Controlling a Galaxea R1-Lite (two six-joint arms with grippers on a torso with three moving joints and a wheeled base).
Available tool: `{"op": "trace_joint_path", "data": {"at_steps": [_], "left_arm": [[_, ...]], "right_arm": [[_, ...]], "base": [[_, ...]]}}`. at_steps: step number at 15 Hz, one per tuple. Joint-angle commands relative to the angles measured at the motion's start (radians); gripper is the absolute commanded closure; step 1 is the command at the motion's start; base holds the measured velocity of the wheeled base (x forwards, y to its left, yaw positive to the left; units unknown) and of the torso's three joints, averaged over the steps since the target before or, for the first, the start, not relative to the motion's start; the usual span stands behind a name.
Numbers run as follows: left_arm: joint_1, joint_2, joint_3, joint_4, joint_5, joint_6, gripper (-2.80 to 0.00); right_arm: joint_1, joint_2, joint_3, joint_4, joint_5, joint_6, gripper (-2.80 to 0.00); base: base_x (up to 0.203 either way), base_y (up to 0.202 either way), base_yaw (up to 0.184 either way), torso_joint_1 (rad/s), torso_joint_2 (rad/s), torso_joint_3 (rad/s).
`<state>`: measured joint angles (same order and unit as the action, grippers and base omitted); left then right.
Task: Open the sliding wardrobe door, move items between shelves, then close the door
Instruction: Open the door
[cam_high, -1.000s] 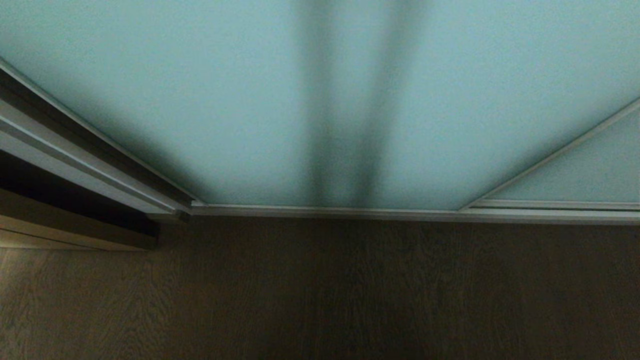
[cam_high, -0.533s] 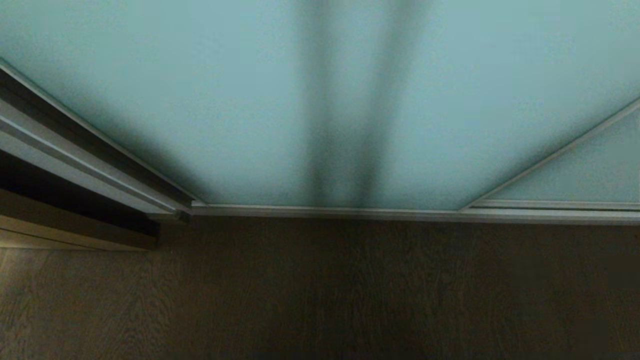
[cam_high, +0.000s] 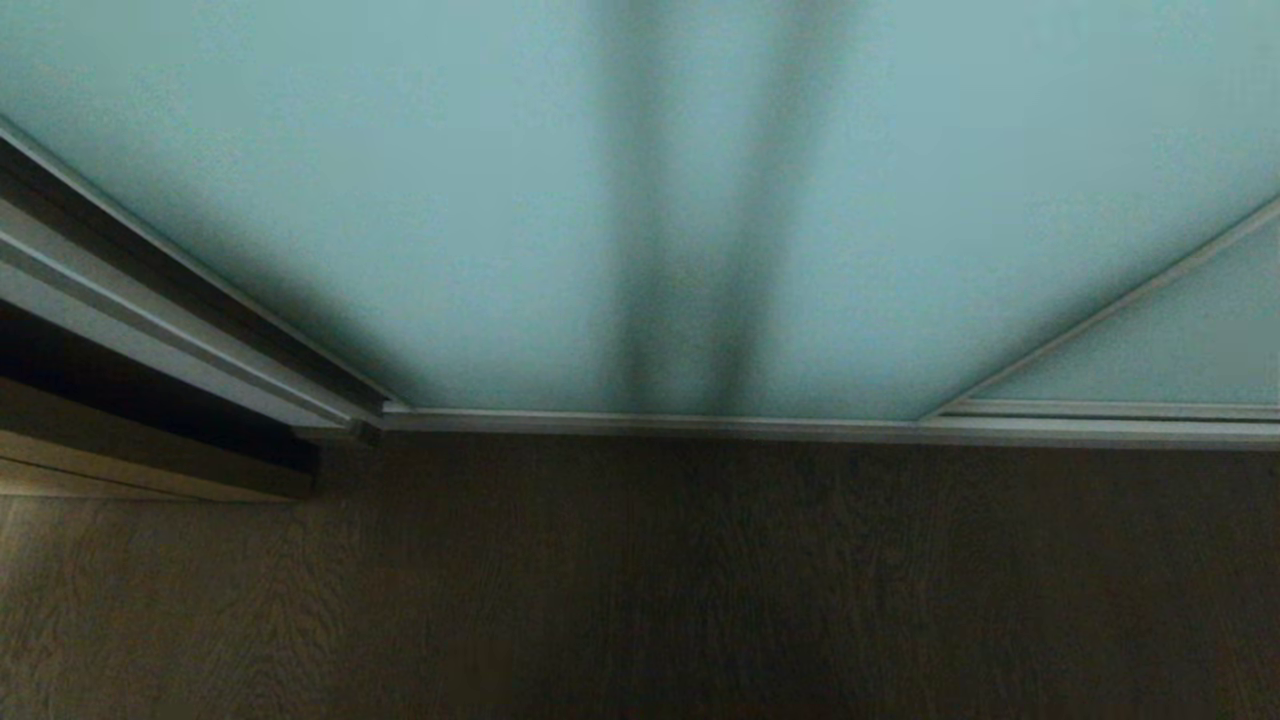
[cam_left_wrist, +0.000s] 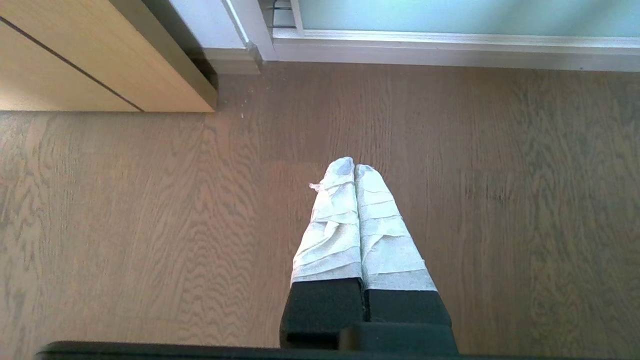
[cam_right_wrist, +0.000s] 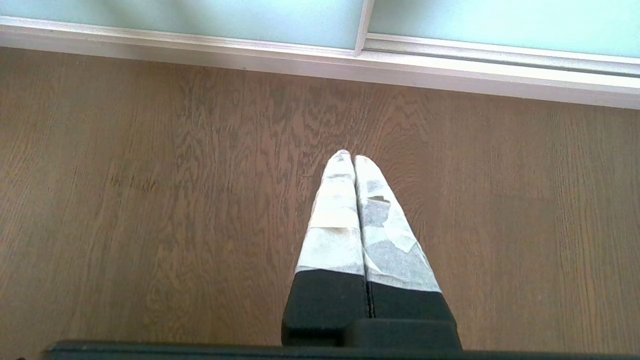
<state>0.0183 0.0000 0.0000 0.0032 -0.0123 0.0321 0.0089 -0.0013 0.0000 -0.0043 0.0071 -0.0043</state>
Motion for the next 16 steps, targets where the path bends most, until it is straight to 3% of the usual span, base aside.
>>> {"op": "trace_joint_path", "data": {"at_steps": [1, 16], "left_arm": [[0.001, 0.003, 0.0, 0.0, 0.0, 0.0, 0.0], [0.002, 0.003, 0.0, 0.0, 0.0, 0.0, 0.0]], "right_arm": [[0.0, -0.003, 0.0, 0.0, -0.001, 0.0, 0.0], [0.0, -0.003, 0.001, 0.0, -0.001, 0.001, 0.0]], "base": [[0.0, 0.0, 0.0, 0.0, 0.0, 0.0], [0.0, 0.0, 0.0, 0.0, 0.0, 0.0]]}}
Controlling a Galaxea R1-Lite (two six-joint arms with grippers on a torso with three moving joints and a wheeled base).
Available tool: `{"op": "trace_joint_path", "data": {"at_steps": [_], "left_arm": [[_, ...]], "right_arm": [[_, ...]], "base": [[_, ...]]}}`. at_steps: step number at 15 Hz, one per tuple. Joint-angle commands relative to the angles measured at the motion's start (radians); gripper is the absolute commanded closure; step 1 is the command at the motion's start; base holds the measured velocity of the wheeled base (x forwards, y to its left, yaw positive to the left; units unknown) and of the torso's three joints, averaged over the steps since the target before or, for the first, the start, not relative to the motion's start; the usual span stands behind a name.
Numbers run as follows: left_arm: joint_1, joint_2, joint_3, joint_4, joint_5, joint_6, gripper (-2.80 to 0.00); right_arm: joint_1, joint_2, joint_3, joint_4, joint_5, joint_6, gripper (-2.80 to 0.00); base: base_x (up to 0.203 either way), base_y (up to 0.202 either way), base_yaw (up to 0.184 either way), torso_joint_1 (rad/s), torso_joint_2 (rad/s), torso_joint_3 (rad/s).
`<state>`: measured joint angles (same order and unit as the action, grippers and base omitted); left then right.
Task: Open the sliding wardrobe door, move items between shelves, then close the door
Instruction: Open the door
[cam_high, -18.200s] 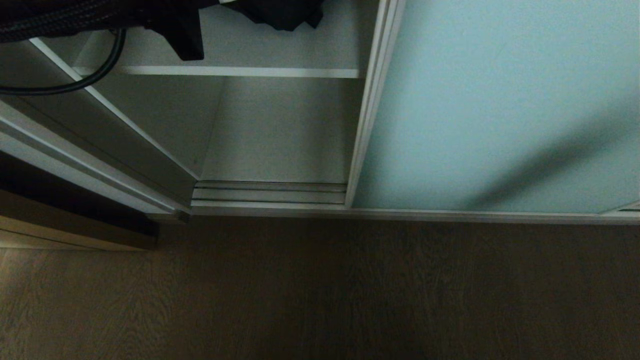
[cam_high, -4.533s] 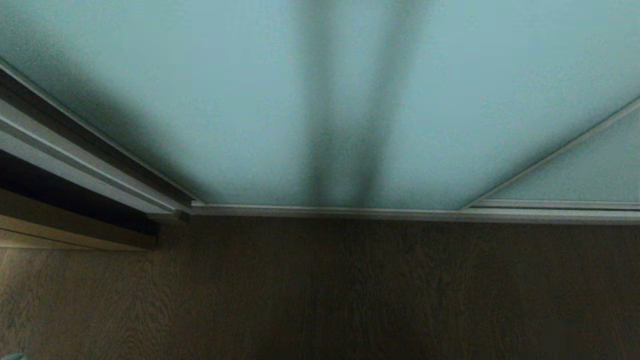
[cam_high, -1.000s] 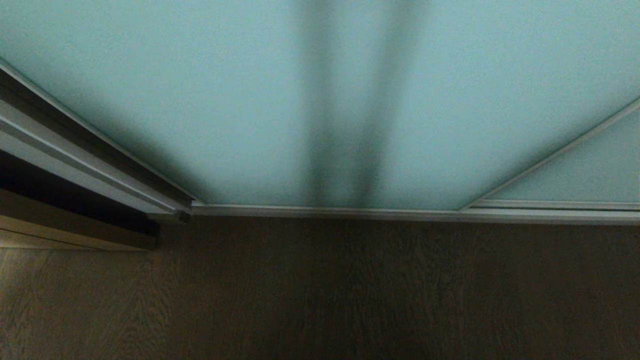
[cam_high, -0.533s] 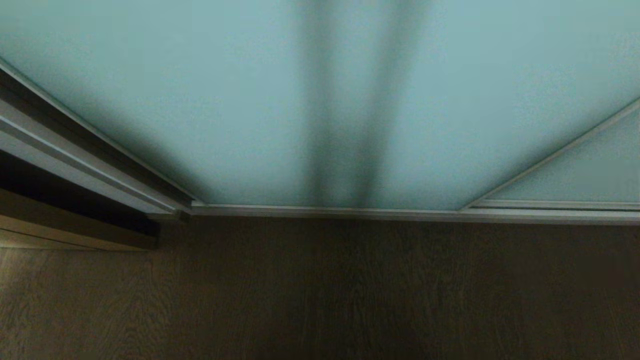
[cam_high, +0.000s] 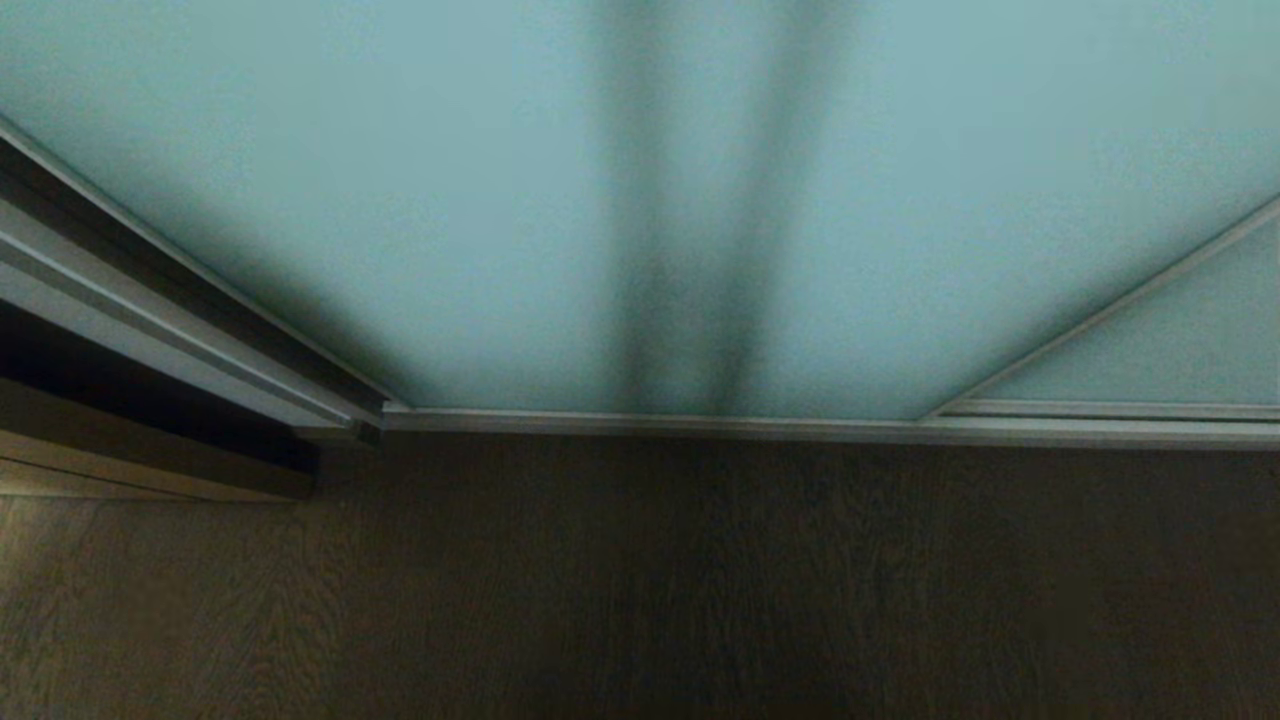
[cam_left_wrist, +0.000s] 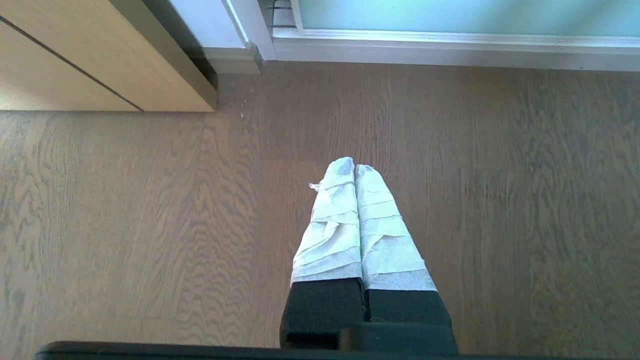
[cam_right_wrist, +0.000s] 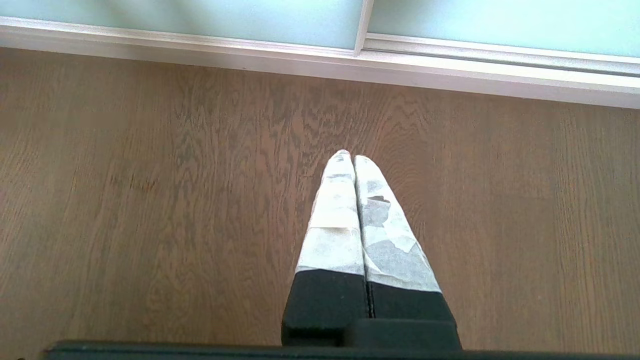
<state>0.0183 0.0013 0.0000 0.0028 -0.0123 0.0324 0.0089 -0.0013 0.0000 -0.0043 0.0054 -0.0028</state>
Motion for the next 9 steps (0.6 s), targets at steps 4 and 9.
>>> {"op": "trace_joint_path", "data": {"at_steps": [4, 9], "left_arm": [[0.002, 0.002, 0.0, 0.0, 0.003, 0.0, 0.0], [0.001, 0.002, 0.0, 0.0, 0.005, 0.004, 0.0]], "right_arm": [[0.0, -0.003, 0.001, 0.0, 0.001, 0.0, 0.0], [0.0, -0.004, 0.0, 0.0, 0.001, 0.0, 0.0]], "base": [[0.0, 0.0, 0.0, 0.0, 0.0, 0.0], [0.0, 0.0, 0.0, 0.0, 0.0, 0.0]]}}
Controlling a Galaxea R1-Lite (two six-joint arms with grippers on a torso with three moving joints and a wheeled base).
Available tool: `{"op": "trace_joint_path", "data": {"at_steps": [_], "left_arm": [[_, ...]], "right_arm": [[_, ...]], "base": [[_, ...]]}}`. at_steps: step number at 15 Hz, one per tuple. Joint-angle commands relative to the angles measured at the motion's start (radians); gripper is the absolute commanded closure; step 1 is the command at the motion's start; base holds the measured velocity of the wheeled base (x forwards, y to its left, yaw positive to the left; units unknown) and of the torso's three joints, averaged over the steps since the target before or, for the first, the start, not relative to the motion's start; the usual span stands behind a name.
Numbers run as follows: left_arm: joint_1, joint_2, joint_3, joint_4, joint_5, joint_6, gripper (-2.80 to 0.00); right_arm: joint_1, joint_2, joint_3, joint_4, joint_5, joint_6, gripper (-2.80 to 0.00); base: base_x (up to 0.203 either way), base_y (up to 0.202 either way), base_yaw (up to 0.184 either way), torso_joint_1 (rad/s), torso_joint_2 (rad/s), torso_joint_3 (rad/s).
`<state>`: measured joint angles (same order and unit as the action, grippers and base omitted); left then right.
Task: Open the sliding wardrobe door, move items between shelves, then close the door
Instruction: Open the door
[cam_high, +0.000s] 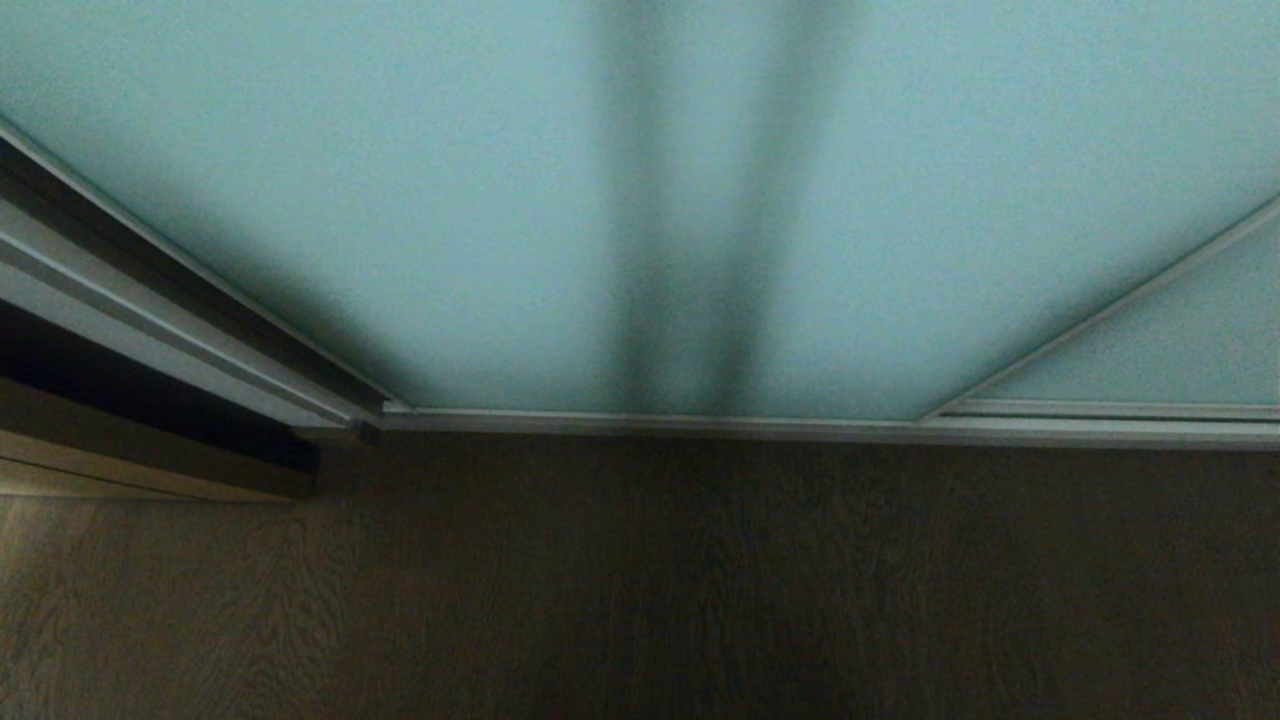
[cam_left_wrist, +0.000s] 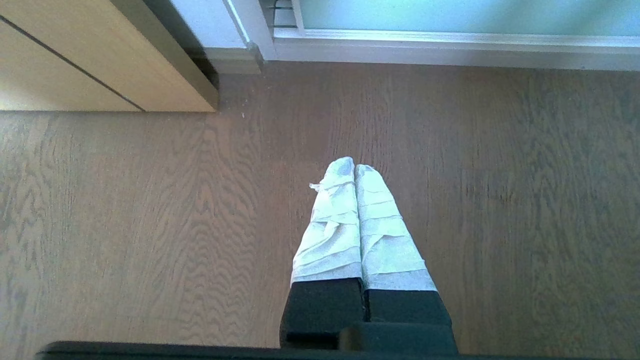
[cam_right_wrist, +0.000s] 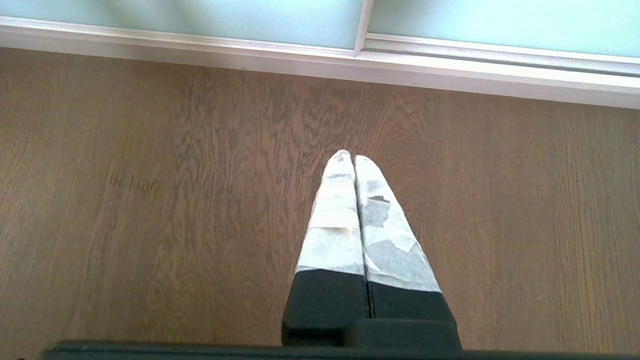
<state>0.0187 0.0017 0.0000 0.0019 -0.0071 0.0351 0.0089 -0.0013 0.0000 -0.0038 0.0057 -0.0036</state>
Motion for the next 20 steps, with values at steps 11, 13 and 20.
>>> {"op": "trace_joint_path", "data": {"at_steps": [11, 13, 20], "left_arm": [[0.0, 0.001, 0.0, 0.0, 0.001, -0.011, 0.0], [0.0, 0.001, 0.0, 0.0, 0.003, -0.012, 0.0], [0.0, 0.001, 0.0, 0.0, 0.006, -0.014, 0.0]], "right_arm": [[0.0, -0.005, 0.0, -0.001, 0.0, 0.001, 0.0], [0.0, -0.003, 0.0, -0.001, 0.0, -0.001, 0.0], [0.0, -0.003, 0.0, -0.001, 0.0, -0.001, 0.0]], "base": [[0.0, 0.0, 0.0, 0.001, 0.0, 0.071], [0.0, 0.0, 0.0, 0.004, 0.0, 0.195], [0.0, 0.0, 0.0, 0.004, 0.0, 0.198]]}}
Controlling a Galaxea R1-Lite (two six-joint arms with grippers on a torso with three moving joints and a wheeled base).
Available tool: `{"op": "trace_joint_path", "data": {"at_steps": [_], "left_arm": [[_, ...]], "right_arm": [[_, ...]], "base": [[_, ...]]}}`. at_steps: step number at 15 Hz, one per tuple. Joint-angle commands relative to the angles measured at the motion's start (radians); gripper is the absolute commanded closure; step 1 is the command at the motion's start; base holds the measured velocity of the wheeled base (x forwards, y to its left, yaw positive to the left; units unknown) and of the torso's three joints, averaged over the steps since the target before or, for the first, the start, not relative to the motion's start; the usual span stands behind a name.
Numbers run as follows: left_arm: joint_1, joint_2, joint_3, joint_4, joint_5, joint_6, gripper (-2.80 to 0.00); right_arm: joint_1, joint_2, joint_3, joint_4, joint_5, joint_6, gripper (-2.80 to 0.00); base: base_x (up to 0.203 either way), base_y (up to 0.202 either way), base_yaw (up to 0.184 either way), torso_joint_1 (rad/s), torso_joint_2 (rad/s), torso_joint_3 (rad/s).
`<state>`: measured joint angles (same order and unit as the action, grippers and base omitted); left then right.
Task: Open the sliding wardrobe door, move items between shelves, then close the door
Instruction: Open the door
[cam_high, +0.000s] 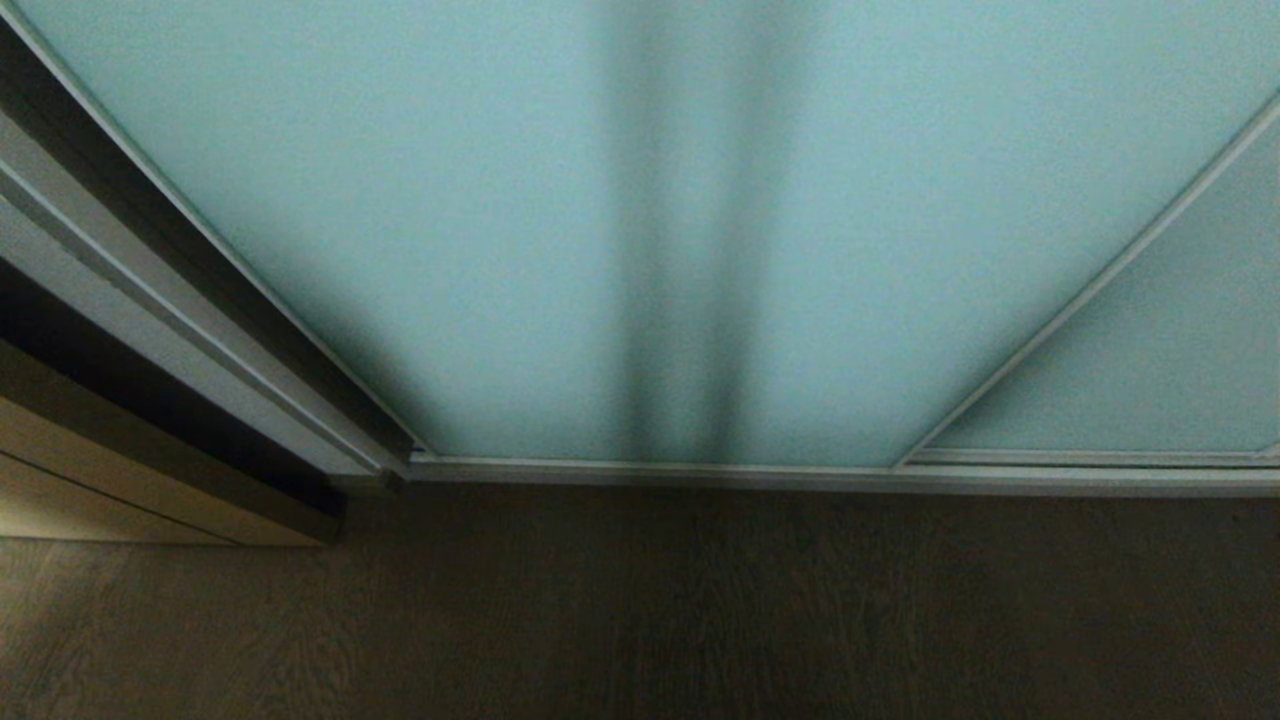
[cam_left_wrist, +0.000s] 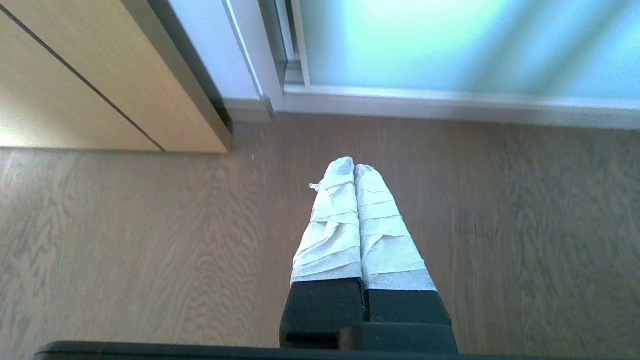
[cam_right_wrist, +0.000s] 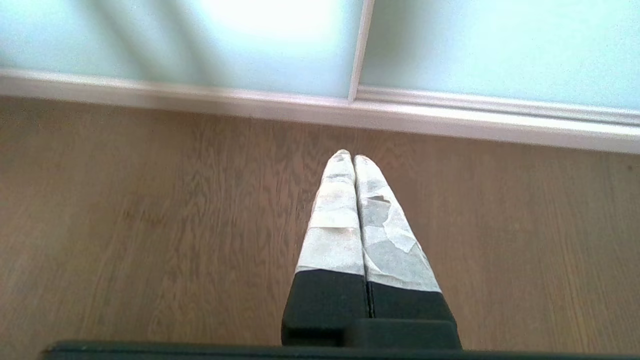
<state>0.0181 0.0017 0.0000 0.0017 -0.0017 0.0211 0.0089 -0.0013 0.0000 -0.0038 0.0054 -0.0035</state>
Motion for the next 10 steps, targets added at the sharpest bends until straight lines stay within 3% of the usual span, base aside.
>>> {"op": "trace_joint_path", "data": {"at_steps": [1, 5, 10], "left_arm": [[0.0, 0.001, 0.0, 0.0, 0.0, -0.001, 0.0], [0.0, 0.001, 0.0, 0.0, 0.0, -0.001, 0.0], [0.0, 0.001, 0.0, 0.0, 0.0, -0.007, 0.0]], "right_arm": [[0.0, -0.003, 0.0, -0.001, 0.001, 0.0, 0.0], [0.0, -0.003, 0.0, -0.001, 0.001, 0.0, 0.0], [0.0, -0.003, 0.0, -0.001, 0.001, 0.0, 0.0]], "base": [[0.0, 0.0, 0.0, 0.003, 0.0, 0.197], [0.0, 0.0, 0.0, 0.002, 0.0, 0.202], [0.0, 0.0, 0.0, -0.003, 0.0, 0.011]]}}
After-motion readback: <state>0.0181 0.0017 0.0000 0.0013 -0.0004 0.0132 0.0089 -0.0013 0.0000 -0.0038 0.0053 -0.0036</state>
